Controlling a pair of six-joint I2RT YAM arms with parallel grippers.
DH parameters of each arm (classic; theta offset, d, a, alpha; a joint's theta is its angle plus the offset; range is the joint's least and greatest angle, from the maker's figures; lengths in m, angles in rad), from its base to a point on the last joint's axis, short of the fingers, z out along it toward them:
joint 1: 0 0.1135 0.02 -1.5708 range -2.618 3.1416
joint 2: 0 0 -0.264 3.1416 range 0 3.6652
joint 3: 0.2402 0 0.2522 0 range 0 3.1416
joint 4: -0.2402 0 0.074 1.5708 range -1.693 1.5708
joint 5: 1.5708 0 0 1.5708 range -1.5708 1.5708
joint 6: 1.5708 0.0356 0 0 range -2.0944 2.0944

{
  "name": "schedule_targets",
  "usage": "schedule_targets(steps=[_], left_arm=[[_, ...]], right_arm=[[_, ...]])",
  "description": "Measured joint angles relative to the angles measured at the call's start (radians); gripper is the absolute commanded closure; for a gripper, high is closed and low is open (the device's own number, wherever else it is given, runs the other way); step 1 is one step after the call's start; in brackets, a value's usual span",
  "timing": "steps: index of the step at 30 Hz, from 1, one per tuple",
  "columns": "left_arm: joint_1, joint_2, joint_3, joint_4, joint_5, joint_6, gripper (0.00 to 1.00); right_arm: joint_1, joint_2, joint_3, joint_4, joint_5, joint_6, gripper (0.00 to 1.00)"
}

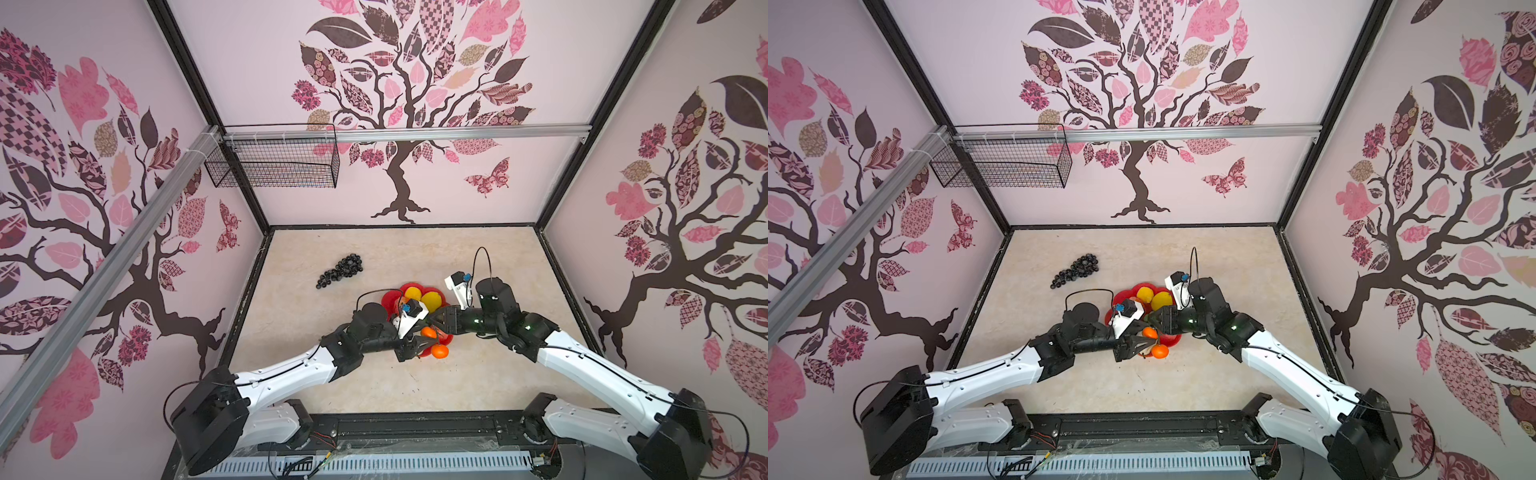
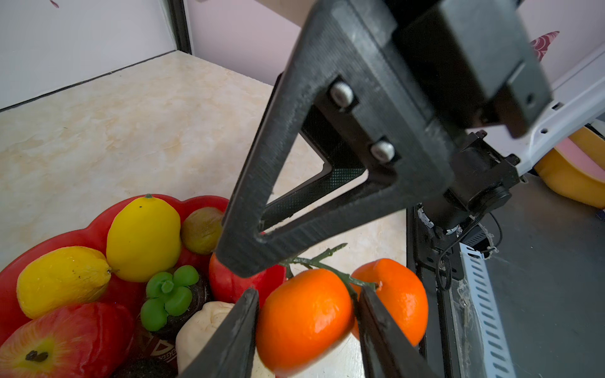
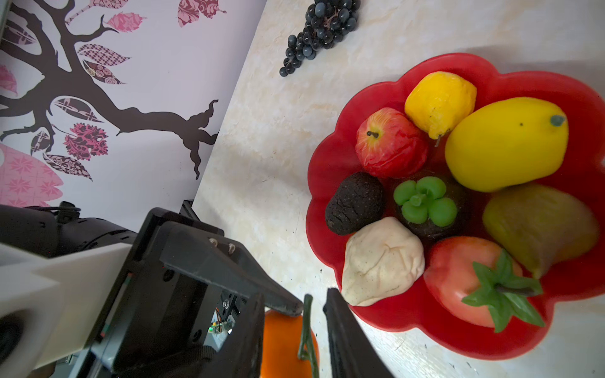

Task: Arrange fruit in a fruit bowl
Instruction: Place the fruits in the fruit bowl.

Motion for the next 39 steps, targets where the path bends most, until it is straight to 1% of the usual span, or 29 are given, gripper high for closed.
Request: schedule_targets(steps=[7,14,20,21,23,24,28,29,31,35,37,39], left_arm=[[-0.003,0.0,0.0,0.0,-0.006,0.003,0.5],[-0.009,0.0,0.0,0.0,-0.019,0.006,0.5],[-0.012,0.0,0.0,0.0,-0.027,0.014,0.48],[-0.013,0.0,0.0,0.0,-0.027,0.014,0.46],[-0.014,0.0,0.0,0.0,-0.029,0.015,0.37],[-0.015,0.0,0.0,0.0,-0.035,0.012,0.34],[-0.017,0.0,0.0,-0.01,-0.088,-0.005,0.2],[-0.017,0.0,0.0,-0.013,-0.105,-0.009,0.18],[-0.017,0.0,0.0,-0.016,-0.143,-0.018,0.15],[-0.017,-0.024,0.0,-0.026,-0.22,-0.038,0.11],[-0.017,-0.066,-0.011,-0.024,-0.275,-0.049,0.11],[-0.017,-0.136,-0.041,-0.023,-0.357,-0.063,0.1]], right_arm=[[0.002,0.012,0.0,0.0,-0.009,-0.005,0.71],[0.006,0.027,0.0,0.0,-0.019,-0.011,0.8],[0.008,0.029,0.0,-0.001,-0.018,-0.019,0.92],[0.008,0.029,0.0,-0.002,-0.017,-0.021,0.94],[0.01,0.029,0.0,-0.001,-0.013,-0.023,0.95],[0.013,0.029,0.0,-0.002,-0.01,-0.026,0.96],[0.021,0.029,0.0,-0.01,0.015,-0.042,0.98],[0.024,0.029,0.001,-0.016,0.028,-0.049,1.0],[0.026,0.029,0.007,-0.036,0.063,-0.068,1.0],[0.026,0.029,0.027,-0.069,0.14,-0.106,1.0],[0.026,0.029,0.037,-0.08,0.177,-0.127,1.0],[0.027,0.029,0.048,-0.095,0.217,-0.148,1.0]])
